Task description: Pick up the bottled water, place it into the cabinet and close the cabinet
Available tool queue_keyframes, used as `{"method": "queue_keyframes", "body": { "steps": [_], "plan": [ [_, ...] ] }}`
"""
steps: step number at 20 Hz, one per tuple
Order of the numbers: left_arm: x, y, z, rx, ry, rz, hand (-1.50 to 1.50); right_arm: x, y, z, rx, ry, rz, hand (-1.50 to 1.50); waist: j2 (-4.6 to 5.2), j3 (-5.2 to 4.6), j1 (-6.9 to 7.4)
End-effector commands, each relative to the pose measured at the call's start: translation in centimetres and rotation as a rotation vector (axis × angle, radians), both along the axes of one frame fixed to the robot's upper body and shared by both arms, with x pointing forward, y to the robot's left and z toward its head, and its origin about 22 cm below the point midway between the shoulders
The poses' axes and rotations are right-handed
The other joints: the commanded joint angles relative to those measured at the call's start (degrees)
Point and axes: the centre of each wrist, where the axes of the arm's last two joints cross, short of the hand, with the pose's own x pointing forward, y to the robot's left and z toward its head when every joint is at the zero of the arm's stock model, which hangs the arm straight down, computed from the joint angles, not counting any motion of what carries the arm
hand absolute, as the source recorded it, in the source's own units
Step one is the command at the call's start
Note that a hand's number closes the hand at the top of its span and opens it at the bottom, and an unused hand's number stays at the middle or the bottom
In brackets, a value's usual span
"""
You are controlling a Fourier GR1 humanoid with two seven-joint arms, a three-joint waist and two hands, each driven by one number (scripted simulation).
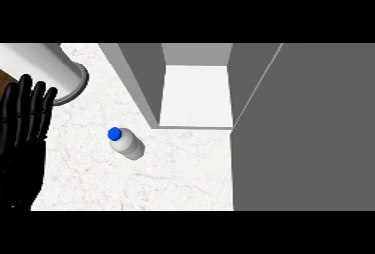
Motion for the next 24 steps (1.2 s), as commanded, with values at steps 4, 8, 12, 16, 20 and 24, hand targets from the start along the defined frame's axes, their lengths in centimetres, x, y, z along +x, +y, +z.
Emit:
{"method": "queue_keyframes", "body": {
  "steps": [4, 8, 12, 16, 20, 24],
  "plan": [
    [2.2, 1.8, 0.4, -0.007, 0.001, -0.435, -1.50, -1.2, 1.2, 0.2, 0.000, -0.019, 0.105, -1.50, -0.26, 0.08, -2.53],
    [2.1, 0.9, -2.8, -0.113, 0.205, -0.743, -1.50, -1.8, 3.4, 0.0, 0.040, 0.040, 0.324, -1.50, 0.03, 0.02, -2.77],
    [2.6, 6.4, -2.0, -0.144, 0.250, -0.838, -1.50, -3.2, 3.4, 0.9, 0.046, 0.063, 0.363, -1.50, -0.40, 0.15, -1.37],
    [2.8, 11.3, -0.3, -0.159, 0.262, -0.868, -1.50, -6.0, 4.2, 3.0, 0.050, 0.087, 0.356, -1.50, -0.55, 0.20, -1.00],
    [3.6, 12.4, 0.7, -0.149, 0.313, -0.879, -1.50, -6.6, 4.4, 3.5, 0.047, 0.075, 0.349, -1.50, -0.46, 0.28, -0.82],
    [2.6, 13.6, 1.1, -0.158, 0.349, -0.899, -1.50, -7.2, 4.9, 5.5, 0.052, 0.062, 0.346, -1.50, -0.47, 0.27, -0.39]
  ]
}}
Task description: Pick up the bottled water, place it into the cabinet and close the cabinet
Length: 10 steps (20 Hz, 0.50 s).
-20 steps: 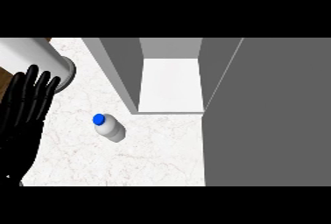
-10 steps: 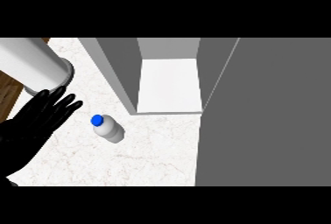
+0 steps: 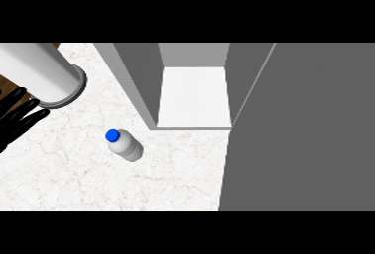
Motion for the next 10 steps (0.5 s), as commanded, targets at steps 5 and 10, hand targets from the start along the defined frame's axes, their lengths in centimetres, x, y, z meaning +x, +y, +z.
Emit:
{"method": "queue_keyframes", "body": {
  "steps": [5, 10],
  "plan": [
    [1.3, 0.7, -0.3, 0.080, 0.014, -0.008, -1.50, -1.9, 0.1, 1.0, -0.001, 0.007, 0.013, -1.50, 0.04, 0.03, -0.15],
    [1.9, 0.2, -1.1, 0.161, 0.005, -0.005, -1.50, -0.6, 2.5, 0.1, 0.034, -0.020, -0.002, -1.50, 0.05, 0.02, -0.08]
  ]
}}
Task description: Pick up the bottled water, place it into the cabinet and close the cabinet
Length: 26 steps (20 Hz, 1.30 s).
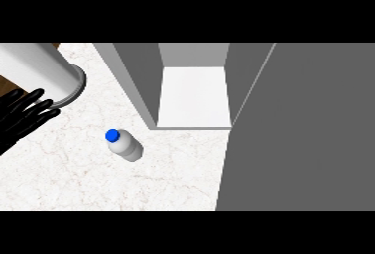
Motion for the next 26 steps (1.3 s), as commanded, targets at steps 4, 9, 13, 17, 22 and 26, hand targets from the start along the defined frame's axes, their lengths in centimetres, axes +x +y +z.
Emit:
{"method": "queue_keyframes", "body": {
  "steps": [4, 9, 13, 17, 22, 26],
  "plan": [
    [0.6, -0.5, -4.8, 0.054, 0.023, 0.019, -1.50, -1.4, -0.7, 1.6, -0.031, -0.018, -0.028, -1.50, 0.06, -0.02, -0.16],
    [4.2, -0.5, -4.4, 0.054, 0.039, 0.059, -1.50, -1.0, 0.7, 1.7, -0.048, -0.013, -0.014, -1.50, 0.09, -0.02, -0.33],
    [4.3, -1.3, -8.2, 0.081, 0.083, 0.048, -1.50, -2.0, -0.3, 2.0, -0.049, -0.016, -0.006, -1.50, 0.12, -0.02, -0.58],
    [5.6, -4.9, -10.3, 0.135, 0.107, 0.082, -1.50, -2.8, 0.8, 2.2, -0.027, -0.016, -0.004, -1.50, 0.08, -0.07, -1.06],
    [5.6, -2.5, -12.8, 0.180, 0.152, 0.061, -1.50, -2.8, -0.3, 2.7, -0.035, -0.024, -0.017, -1.50, 0.21, -0.08, -1.02],
    [6.2, -2.8, -15.2, 0.178, 0.165, 0.088, -1.50, -2.0, 0.4, 1.9, -0.029, -0.026, -0.028, -1.50, 0.24, -0.08, -1.03]
  ]
}}
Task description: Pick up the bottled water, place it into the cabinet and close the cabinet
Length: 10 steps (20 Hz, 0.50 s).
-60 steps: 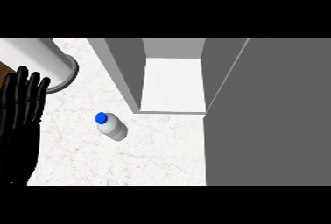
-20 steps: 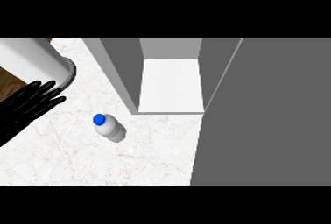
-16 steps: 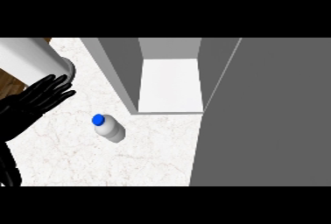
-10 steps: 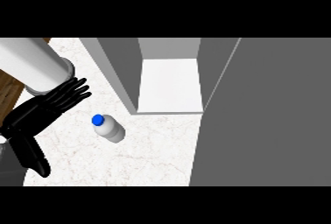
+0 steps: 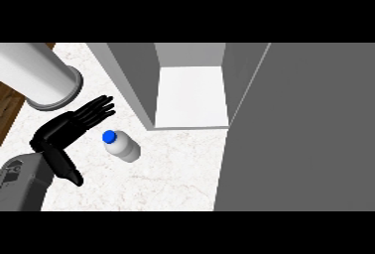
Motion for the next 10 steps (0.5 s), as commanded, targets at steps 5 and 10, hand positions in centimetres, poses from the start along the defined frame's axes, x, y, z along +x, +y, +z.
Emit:
{"method": "queue_keyframes", "body": {
  "steps": [5, 10],
  "plan": [
    [-0.1, -0.5, -4.9, 0.011, 0.033, -0.017, -1.50, -1.1, -0.9, 1.0, -0.036, -0.068, -0.021, -1.50, 0.16, -0.01, -0.34],
    [-0.6, -2.1, -7.6, 0.011, 0.027, 0.001, -1.50, -0.8, 0.0, 1.3, -0.031, -0.071, -0.055, -1.50, 0.19, -0.09, -0.38]
  ]
}}
